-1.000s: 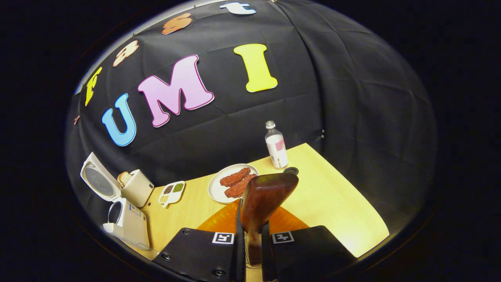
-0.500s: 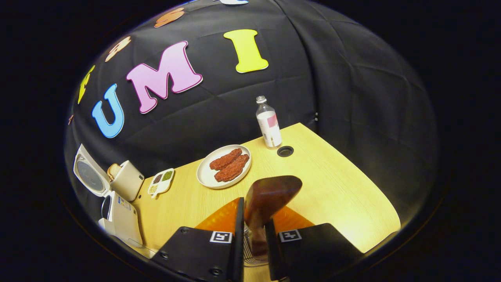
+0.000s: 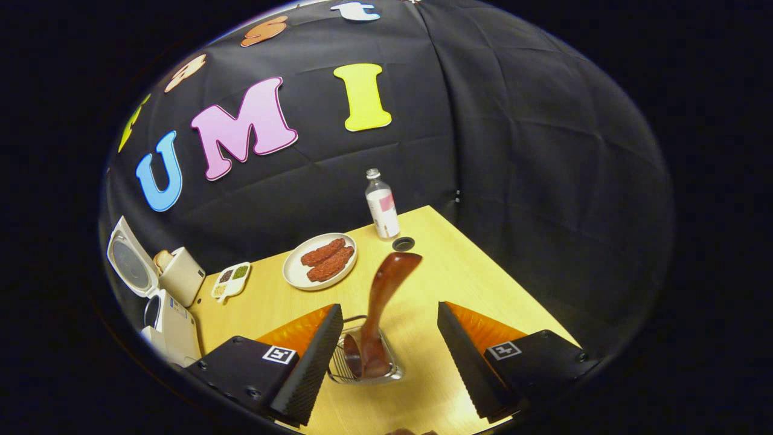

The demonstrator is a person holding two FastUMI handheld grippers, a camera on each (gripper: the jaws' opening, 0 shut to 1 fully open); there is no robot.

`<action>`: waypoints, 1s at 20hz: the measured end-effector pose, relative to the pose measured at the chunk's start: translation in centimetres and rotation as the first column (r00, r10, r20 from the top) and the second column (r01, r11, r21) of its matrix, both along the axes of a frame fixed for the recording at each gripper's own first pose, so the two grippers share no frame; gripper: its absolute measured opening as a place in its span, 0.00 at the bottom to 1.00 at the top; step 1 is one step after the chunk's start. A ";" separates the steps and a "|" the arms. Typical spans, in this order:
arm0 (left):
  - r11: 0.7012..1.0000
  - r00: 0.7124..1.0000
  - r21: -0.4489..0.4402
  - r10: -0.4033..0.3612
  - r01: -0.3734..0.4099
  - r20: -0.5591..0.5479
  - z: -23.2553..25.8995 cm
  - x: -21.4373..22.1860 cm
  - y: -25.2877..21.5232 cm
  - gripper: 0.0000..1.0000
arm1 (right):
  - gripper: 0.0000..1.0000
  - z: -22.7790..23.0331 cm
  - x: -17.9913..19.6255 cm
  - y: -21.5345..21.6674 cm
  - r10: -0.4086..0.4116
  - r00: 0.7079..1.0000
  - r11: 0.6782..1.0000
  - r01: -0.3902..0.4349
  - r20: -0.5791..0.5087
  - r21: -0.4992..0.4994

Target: Close the left gripper, press the button to open the rice cooker; take a wooden spoon from the chopstick holder with the right hand, scoop a spoonful of rice and pour it into the rice cooker, then put the wooden spoon back into the chopstick holder.

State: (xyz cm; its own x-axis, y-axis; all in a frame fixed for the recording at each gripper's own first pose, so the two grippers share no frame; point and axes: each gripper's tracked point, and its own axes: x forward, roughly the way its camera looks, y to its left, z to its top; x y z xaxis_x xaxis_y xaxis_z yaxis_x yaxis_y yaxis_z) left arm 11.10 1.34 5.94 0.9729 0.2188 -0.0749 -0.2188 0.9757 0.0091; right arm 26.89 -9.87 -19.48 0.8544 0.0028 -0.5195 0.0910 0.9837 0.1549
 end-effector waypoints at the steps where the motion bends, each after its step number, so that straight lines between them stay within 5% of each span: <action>1: 1.000 1.000 0.011 0.001 -0.001 0.004 1.0 0.3 0.6 0.95 | 0.99 0.6 -0.7 -0.5 -0.006 1.000 1.000 0.007 0.011 -0.014; 6: 0.996 0.999 0.088 0.000 -0.004 0.043 8.0 3.0 4.2 0.95 | 0.99 3.7 -4.9 -2.5 -0.026 0.998 0.997 0.030 0.061 -0.067; 12: 0.998 0.996 0.055 -0.022 0.017 0.083 15.2 8.6 6.9 0.94 | 0.99 7.7 -9.9 -4.0 -0.004 0.990 0.981 0.031 0.139 -0.192; 20: 1.000 0.996 -0.009 0.030 -0.029 0.086 17.1 18.2 15.0 0.95 | 0.99 10.4 -14.5 -6.3 -0.103 0.979 0.967 0.140 0.174 -0.213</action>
